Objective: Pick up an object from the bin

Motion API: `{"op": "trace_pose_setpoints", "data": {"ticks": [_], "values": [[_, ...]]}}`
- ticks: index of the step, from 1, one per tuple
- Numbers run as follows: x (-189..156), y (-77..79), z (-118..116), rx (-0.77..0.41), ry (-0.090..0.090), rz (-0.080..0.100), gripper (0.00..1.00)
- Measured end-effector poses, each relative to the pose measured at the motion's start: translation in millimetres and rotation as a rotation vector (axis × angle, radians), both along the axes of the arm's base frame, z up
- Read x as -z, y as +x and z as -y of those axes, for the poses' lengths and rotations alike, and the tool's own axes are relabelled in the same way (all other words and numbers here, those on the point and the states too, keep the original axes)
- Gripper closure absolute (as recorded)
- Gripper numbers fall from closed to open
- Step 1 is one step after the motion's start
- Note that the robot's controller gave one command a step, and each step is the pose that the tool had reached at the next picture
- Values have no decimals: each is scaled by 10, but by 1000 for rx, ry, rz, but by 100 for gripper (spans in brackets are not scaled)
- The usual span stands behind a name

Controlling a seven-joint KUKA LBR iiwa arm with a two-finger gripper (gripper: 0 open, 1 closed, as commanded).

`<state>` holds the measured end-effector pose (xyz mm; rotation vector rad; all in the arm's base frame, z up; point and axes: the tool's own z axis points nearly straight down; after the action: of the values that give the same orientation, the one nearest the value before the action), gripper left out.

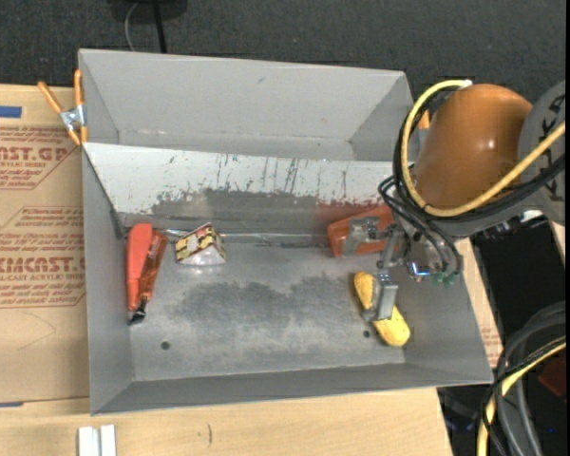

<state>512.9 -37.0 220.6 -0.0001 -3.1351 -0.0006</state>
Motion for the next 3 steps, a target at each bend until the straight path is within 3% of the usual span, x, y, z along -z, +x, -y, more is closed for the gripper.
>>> {"op": "trace_pose_setpoints", "data": {"ticks": [1, 2, 3], "values": [[-43, 16, -1, -1, -1, 8, 0], [477, 94, 375, 27, -1, 13, 0], [685, -48, 596, 310, -1, 4, 0]]}}
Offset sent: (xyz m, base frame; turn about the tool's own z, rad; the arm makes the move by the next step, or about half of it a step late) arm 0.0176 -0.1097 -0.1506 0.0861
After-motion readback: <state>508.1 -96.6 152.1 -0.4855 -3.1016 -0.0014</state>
